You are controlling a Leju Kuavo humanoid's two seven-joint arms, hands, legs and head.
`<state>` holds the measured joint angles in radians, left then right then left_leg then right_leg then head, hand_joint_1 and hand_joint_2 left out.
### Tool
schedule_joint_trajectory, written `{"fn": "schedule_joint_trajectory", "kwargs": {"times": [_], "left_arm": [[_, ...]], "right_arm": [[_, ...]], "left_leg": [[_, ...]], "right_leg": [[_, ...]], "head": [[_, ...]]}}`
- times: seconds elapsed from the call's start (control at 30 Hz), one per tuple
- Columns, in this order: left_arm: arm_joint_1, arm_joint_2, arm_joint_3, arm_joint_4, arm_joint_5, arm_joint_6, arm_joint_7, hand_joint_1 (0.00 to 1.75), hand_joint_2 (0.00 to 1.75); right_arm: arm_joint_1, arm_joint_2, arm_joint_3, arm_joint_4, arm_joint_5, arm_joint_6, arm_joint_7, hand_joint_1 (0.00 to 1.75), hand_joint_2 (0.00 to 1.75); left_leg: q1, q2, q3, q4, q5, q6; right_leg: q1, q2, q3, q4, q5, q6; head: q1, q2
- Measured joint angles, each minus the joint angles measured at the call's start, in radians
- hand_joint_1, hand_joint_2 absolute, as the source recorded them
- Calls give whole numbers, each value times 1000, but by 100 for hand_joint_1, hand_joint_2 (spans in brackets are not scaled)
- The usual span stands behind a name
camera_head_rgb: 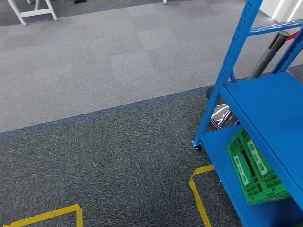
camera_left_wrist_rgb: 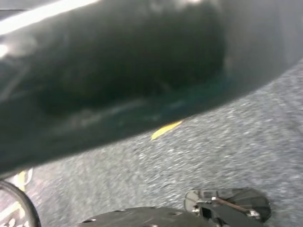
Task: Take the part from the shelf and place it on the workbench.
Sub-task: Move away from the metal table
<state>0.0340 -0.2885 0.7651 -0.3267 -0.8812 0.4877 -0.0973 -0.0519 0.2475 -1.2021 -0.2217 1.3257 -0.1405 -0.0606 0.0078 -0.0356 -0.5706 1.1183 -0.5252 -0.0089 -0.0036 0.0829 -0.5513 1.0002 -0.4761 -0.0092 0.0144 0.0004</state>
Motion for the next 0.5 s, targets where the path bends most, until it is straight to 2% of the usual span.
{"fn": "schedule_joint_trajectory", "kwargs": {"times": [0.03,0.07,0.1,0.17,0.23,0.3,0.33,0.37,0.4,0.43,0.5], "left_arm": [[0,-3,6,-6,-2,-2,-1,0,0],[1,-6,10,-12,-4,-3,-1,0,0],[0,-8,14,-17,-4,-3,-2,0,0],[0,-14,19,-25,-5,-4,-3,0,0],[1,-18,21,-32,-5,-4,-4,0,0],[3,-20,23,-37,-5,-4,-5,0,0],[4,-20,25,-38,-5,-4,-5,0,0],[5,-20,27,-39,-5,-4,-5,0,0],[5,-21,29,-40,-8,-5,-7,0,0],[6,-22,31,-43,-14,-7,-10,0,0],[6,-26,35,-49,-30,-12,-18,0,0]], "right_arm": [[-1,0,-1,0,0,0,0,0,0],[-1,1,-1,0,1,0,0,0,0],[-1,1,-1,0,2,1,0,0,0],[3,1,-2,-1,3,1,1,0,0],[6,1,-3,-1,3,1,1,0,0],[3,1,-3,-1,3,1,2,0,0],[2,1,-3,-1,4,1,2,0,0],[2,1,-4,-1,4,1,2,0,0],[3,1,-4,-1,4,1,2,0,0],[5,1,-5,-1,4,1,3,0,0],[5,1,-7,-3,3,0,4,0,0]], "left_leg": [[2,-21,20,-58,23,3],[2,-38,32,-94,32,5],[2,-44,36,-107,30,7],[1,-26,38,-115,33,15],[3,-1,40,-125,39,27],[1,29,40,-128,40,34],[0,45,40,-128,39,35],[-1,60,40,-128,38,36],[-1,74,40,-128,37,35],[-1,88,41,-127,36,34],[-1,111,46,-127,32,28]], "right_leg": [[1,12,-2,2,-1,3],[1,23,-7,4,0,8],[0,34,-12,5,1,15],[-5,44,-25,5,3,28],[-4,2,-51,46,-24,36],[-3,-56,-107,162,-88,41],[-4,-69,-139,229,-119,45],[-6,-74,-161,277,-135,48],[-8,-78,-165,290,-132,50],[-10,-83,-147,262,-111,52],[-12,-114,-67,124,-50,55]], "head": [[0,0],[1,0],[1,0],[1,0],[5,0],[8,0],[9,0],[8,0],[9,0],[9,0],[9,0]]}}
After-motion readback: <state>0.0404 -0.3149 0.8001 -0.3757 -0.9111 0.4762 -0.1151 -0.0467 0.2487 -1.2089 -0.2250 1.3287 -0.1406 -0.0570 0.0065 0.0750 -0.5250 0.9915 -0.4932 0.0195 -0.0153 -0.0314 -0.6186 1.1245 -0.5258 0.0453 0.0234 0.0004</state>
